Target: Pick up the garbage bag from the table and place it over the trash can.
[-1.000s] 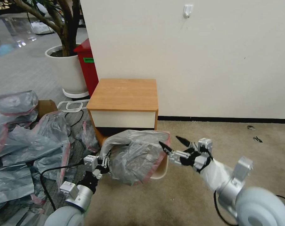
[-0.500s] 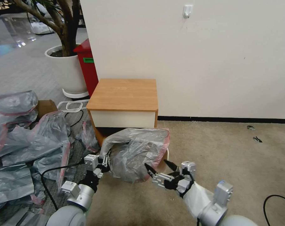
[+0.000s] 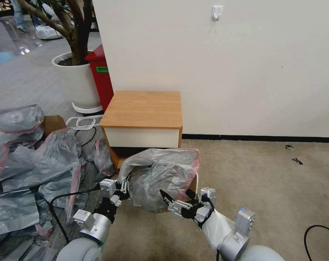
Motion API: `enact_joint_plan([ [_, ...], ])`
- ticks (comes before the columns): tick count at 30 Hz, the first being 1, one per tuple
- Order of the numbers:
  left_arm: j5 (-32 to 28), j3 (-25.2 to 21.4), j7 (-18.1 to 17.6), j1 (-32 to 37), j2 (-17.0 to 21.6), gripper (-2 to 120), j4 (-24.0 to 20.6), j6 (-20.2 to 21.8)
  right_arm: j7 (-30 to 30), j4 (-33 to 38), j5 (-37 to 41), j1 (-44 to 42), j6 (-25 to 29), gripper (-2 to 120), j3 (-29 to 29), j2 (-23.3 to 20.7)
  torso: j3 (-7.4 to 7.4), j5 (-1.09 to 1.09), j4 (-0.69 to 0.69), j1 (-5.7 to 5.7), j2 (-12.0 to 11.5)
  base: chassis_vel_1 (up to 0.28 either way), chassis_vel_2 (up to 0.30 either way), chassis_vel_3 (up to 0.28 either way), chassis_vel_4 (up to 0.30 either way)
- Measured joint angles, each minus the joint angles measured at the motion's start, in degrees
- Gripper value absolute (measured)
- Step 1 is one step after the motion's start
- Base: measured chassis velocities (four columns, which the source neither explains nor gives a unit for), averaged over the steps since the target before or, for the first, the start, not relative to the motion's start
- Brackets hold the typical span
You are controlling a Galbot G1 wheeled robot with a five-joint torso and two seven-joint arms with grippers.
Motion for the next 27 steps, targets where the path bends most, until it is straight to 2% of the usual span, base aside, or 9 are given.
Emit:
enact_joint_plan([
  [5, 0.1, 0.0, 0.0, 0.2, -0.2, 3, -0.1, 0.0, -0.7, -0.8, 0.1, 0.6, 0.9, 100, -0.6, 0.7, 0.00, 0.00, 0.00, 0.00, 0.0, 0.000, 0.000, 0.000, 0.000],
  [9, 0.1, 0.0, 0.0, 0.3, -0.4, 3, -0.3, 0.0, -1.6, -1.4, 0.0, 0.9, 1.8, 92, -1.0, 1.3, 0.00, 0.00, 0.00, 0.00, 0.0, 0.000, 0.000, 0.000, 0.000],
  [16, -0.2, -0.3, 0.0, 0.4, -0.5, 3, -0.7, -0.1, -2.8, -2.2, -0.4, 0.9, 2.9, 65, -1.5, 2.1, 0.00, 0.00, 0.00, 0.00, 0.0, 0.000, 0.000, 0.000, 0.000],
  [17, -0.2, -0.3, 0.0, 0.4, -0.5, 3, -0.7, -0.1, -2.8, -2.2, -0.4, 0.9, 2.9, 65, -1.5, 2.1, 0.00, 0.00, 0.00, 0.00, 0.0, 0.000, 0.000, 0.000, 0.000],
  [22, -0.7, -0.6, 0.0, 0.4, -0.7, 3, -1.0, -0.1, -3.4, -2.7, -1.3, 1.1, 3.7, 41, -1.8, 2.6, 0.00, 0.00, 0.00, 0.00, 0.0, 0.000, 0.000, 0.000, 0.000],
  [25, -0.8, -0.7, 0.0, 0.4, -0.6, 3, -1.0, -0.1, -3.5, -2.7, -1.5, 1.1, 3.9, 34, -1.8, 2.6, 0.00, 0.00, 0.00, 0.00, 0.0, 0.000, 0.000, 0.000, 0.000],
  [27, -0.9, -0.8, 0.0, 0.4, -0.6, 3, -0.9, -0.1, -3.6, -2.7, -1.7, 1.1, 4.0, 23, -1.6, 2.5, 0.00, 0.00, 0.00, 0.00, 0.0, 0.000, 0.000, 0.000, 0.000],
])
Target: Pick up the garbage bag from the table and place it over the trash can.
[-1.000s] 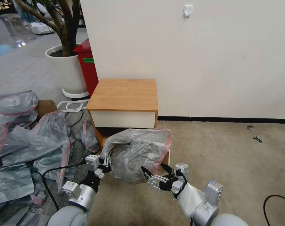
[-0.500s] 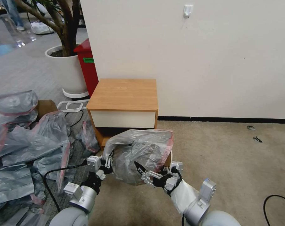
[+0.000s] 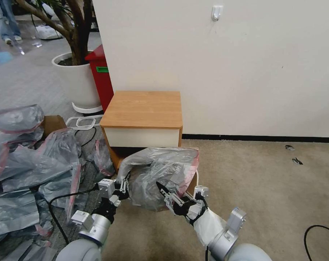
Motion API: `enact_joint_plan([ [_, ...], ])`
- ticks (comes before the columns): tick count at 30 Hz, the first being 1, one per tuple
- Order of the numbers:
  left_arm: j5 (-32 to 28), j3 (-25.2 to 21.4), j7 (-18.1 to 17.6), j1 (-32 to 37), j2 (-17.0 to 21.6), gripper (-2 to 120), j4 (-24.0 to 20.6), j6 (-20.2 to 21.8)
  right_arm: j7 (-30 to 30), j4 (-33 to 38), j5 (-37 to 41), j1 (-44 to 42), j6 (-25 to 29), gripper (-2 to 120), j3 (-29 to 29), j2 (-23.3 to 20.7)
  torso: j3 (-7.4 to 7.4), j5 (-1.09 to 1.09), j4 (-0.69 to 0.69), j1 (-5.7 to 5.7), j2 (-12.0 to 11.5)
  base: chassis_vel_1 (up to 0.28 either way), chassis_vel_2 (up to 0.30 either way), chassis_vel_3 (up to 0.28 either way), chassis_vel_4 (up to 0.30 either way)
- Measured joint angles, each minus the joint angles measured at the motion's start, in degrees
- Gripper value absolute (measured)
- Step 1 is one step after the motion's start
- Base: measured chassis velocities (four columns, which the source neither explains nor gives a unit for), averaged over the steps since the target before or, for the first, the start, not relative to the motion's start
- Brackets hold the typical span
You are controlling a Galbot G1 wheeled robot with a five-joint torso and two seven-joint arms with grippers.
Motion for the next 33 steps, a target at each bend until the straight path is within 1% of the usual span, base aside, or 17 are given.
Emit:
enact_joint_plan([
  [1, 0.0, 0.0, 0.0, 0.0, 0.0, 3, 0.0, 0.0, 0.0, 0.0, 0.0, 0.0, 0.0, 23, 0.0, 0.0, 0.00, 0.00, 0.00, 0.00, 0.0, 0.000, 0.000, 0.000, 0.000],
  [4, -0.1, 0.0, 0.0, -0.1, 0.0, 3, 0.2, 0.0, 0.0, 0.0, -0.1, 0.0, 0.1, 12, 0.1, -0.1, 0.00, 0.00, 0.00, 0.00, 0.0, 0.000, 0.000, 0.000, 0.000],
  [5, -0.1, 0.0, 0.0, -0.1, 0.0, 3, 0.2, 0.0, 0.0, 0.0, -0.1, 0.0, 0.1, 12, 0.1, -0.1, 0.00, 0.00, 0.00, 0.00, 0.0, 0.000, 0.000, 0.000, 0.000],
  [6, -0.1, 0.0, 0.0, -0.2, 0.0, 3, 0.3, 0.0, 0.0, 0.0, -0.2, 0.0, 0.2, 5, 0.2, -0.1, 0.00, 0.00, 0.00, 0.00, 0.0, 0.000, 0.000, 0.000, 0.000],
  [8, -0.3, -0.2, -0.1, -0.3, -0.1, 3, 0.5, 0.0, -0.1, 0.0, -0.4, 0.0, 0.5, 0, 0.2, -0.1, 0.00, 0.00, 0.00, 0.00, 0.0, 0.000, 0.000, 0.000, 0.000],
  [15, -1.6, -1.5, -1.2, -1.1, -0.3, 3, 0.6, 0.7, -0.3, 0.2, -0.9, -0.4, 1.0, 0, 0.4, -0.4, 0.00, 0.00, 0.00, 0.00, 0.0, 0.000, 0.000, 0.000, 0.000],
  [20, -4.8, -4.0, -2.3, -1.9, -0.1, 3, 0.3, 2.0, -1.0, 0.4, -1.8, -1.2, 1.7, 0, 0.5, -0.5, 0.00, 0.00, 0.00, 0.00, 0.0, 0.000, 0.000, 0.000, 0.000],
  [25, -7.4, -5.9, -2.8, -2.0, 0.3, 3, -0.2, 2.8, -1.6, 0.8, -2.4, -2.1, 2.3, 0, 1.5, -0.6, 0.00, 0.00, 0.00, 0.00, 0.0, 0.000, 0.000, 0.000, 0.000],
  [29, -8.8, -6.4, -3.0, -2.1, 0.3, 3, -0.4, 3.3, -1.9, 0.9, -2.6, -2.5, 2.6, 0, 2.0, -0.8, 0.00, 0.00, 0.00, 0.00, 0.0, 0.000, 0.000, 0.000, 0.000],
  [33, -11.7, -6.4, -3.8, -2.2, 0.1, 3, -1.4, 5.2, -3.0, 0.6, -3.8, -3.3, 3.5, 0, 3.0, -1.1, 0.00, 0.00, 0.00, 0.00, 0.0, 0.000, 0.000, 0.000, 0.000],
])
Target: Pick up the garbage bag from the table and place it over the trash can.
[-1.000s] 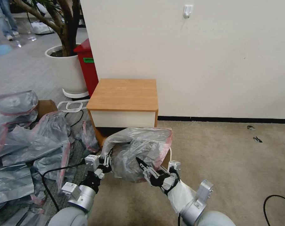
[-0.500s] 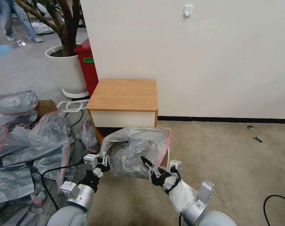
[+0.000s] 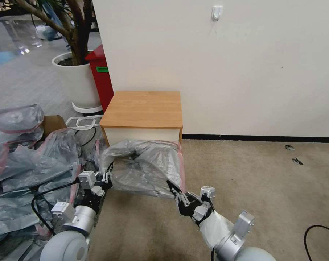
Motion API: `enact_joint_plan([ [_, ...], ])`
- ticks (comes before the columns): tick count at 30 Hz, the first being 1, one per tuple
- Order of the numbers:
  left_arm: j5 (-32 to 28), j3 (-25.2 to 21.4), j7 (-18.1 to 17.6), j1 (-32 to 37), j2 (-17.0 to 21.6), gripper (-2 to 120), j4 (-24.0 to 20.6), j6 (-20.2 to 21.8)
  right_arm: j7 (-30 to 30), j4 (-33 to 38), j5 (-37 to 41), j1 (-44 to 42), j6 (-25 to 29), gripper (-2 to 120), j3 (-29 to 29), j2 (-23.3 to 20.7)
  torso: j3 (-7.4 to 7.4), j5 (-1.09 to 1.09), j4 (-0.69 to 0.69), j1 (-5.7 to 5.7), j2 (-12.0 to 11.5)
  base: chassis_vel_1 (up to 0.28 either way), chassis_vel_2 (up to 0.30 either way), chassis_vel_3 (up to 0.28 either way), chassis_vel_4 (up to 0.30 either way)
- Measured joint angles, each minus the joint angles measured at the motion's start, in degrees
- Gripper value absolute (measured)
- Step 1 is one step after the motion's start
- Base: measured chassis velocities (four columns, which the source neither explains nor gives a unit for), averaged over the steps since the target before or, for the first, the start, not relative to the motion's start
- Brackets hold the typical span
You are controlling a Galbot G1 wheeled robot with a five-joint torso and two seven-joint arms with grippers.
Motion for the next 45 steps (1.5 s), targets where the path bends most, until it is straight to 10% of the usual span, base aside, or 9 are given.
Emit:
enact_joint_plan([
  [15, -7.4, 0.1, -1.2, 1.3, -0.2, 5, -4.8, 7.8, -1.5, -2.5, -2.7, 0.2, 1.9, 0, 2.0, -0.3, 0.00, 0.01, 0.00, 0.00, 0.0, 0.000, 0.000, 0.000, 0.000],
  [45, -6.7, -0.9, -3.4, 0.1, 0.0, 3, -3.5, 7.5, -3.3, -0.1, -3.6, -4.0, 3.6, 0, 1.1, -0.6, 0.00, 0.00, 0.00, 0.00, 0.0, 0.000, 0.000, 0.000, 0.000],
])
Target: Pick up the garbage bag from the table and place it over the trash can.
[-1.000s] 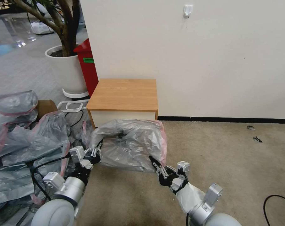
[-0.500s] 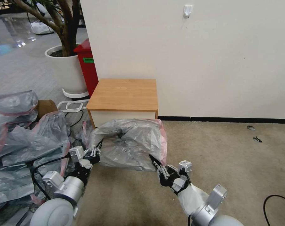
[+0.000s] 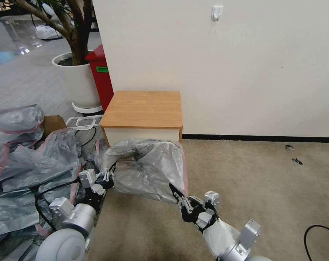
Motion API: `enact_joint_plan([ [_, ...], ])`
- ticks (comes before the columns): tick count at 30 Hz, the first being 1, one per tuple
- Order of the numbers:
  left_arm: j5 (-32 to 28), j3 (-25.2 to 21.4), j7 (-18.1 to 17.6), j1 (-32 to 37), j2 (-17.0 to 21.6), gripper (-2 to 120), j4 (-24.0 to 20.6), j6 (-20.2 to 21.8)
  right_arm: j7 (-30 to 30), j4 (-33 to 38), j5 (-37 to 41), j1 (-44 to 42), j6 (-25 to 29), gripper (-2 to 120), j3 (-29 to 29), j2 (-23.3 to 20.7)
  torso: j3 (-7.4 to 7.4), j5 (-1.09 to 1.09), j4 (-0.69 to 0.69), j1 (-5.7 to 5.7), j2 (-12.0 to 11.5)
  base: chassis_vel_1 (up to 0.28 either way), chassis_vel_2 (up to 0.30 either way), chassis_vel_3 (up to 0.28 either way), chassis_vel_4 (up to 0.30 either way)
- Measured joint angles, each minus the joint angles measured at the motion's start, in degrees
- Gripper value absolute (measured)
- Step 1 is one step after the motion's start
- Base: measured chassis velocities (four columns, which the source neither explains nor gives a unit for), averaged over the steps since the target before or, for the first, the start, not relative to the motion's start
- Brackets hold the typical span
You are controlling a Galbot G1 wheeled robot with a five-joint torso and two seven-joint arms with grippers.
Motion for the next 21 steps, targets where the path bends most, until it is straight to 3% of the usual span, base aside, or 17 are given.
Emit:
enact_joint_plan([
  [18, -4.9, 1.1, -0.6, 1.0, -0.7, 3, -2.2, 2.8, -0.6, -3.8, -1.3, 2.0, 1.8, 0, 1.5, 0.2, 0.00, 0.00, 0.00, 0.00, 0.0, 0.000, 0.000, 0.000, 0.000],
  [21, -5.3, 1.1, -1.1, 0.9, -0.8, 3, -2.4, 3.2, -0.9, -4.7, -5.0, 2.4, 2.9, 3, 1.8, 0.2, 0.00, 0.00, 0.00, 0.00, 0.0, 0.000, 0.000, 0.000, 0.000],
])
